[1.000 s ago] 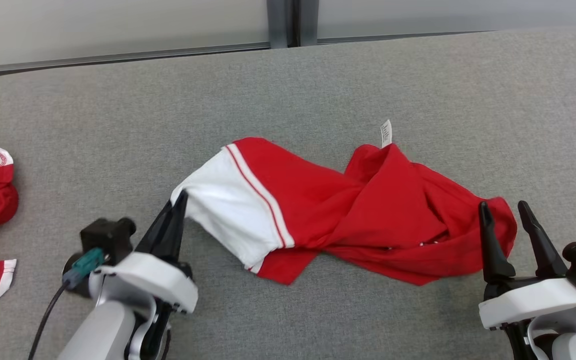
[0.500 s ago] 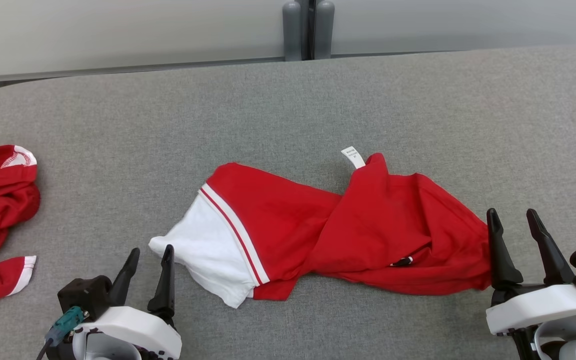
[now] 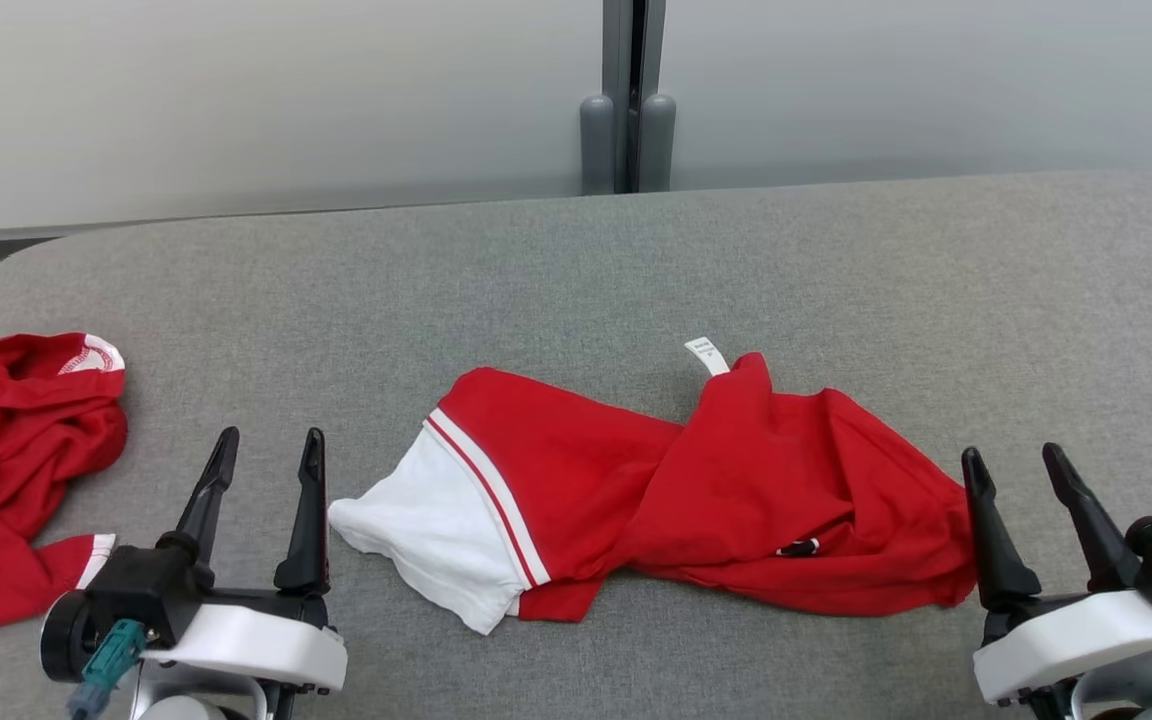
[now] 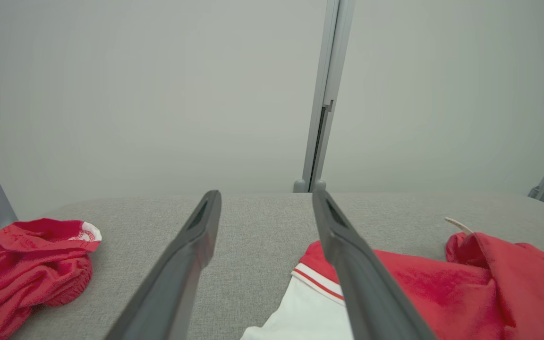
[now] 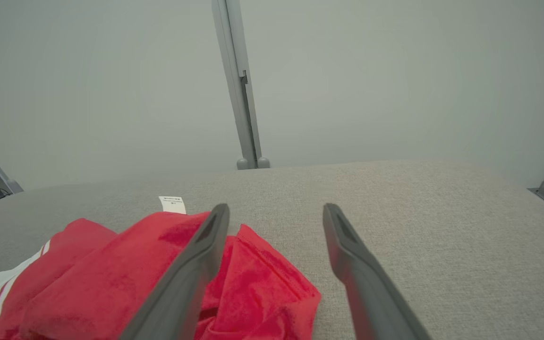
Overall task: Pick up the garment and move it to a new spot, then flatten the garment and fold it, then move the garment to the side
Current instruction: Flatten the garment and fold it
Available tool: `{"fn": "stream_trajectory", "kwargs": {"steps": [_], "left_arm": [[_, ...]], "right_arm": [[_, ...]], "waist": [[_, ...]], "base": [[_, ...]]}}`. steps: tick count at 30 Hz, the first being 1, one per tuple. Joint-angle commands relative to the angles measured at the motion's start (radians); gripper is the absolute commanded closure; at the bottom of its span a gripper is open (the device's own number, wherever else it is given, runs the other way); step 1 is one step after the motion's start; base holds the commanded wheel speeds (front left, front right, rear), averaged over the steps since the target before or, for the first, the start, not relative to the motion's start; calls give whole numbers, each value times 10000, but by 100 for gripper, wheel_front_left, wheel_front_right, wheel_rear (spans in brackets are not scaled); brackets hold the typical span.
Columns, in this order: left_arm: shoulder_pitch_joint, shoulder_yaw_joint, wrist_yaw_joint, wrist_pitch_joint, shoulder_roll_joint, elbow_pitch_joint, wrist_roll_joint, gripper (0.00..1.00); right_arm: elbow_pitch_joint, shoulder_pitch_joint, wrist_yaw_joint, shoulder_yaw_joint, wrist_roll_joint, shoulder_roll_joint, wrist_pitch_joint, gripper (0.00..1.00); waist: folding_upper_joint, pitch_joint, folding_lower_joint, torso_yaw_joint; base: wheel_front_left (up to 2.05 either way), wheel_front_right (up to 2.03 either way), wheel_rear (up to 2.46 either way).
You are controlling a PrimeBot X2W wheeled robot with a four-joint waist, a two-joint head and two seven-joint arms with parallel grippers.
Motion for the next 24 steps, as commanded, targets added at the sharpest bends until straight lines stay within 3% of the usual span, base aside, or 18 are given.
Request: {"fn": "stream_trajectory", "kwargs": {"steps": [1, 12, 24], "left_arm": [[220, 88, 22, -39, 78, -88, 128, 0], [1216, -101, -128, 81, 238, 102, 171, 0], [1215, -143, -135, 105, 278, 289, 51, 0]], "right_arm": [[-34, 173, 1, 74, -41, -84, 88, 0], [-116, 654, 1, 826, 175, -428, 395, 0], [-149, 693, 1, 878, 206, -471, 432, 0]], "waist": [[0, -237, 0, -3], [0, -954, 0, -117], [0, -949, 0, -73]], "base": [[0, 0, 0], [0, 0, 0], [0, 0, 0]]}}
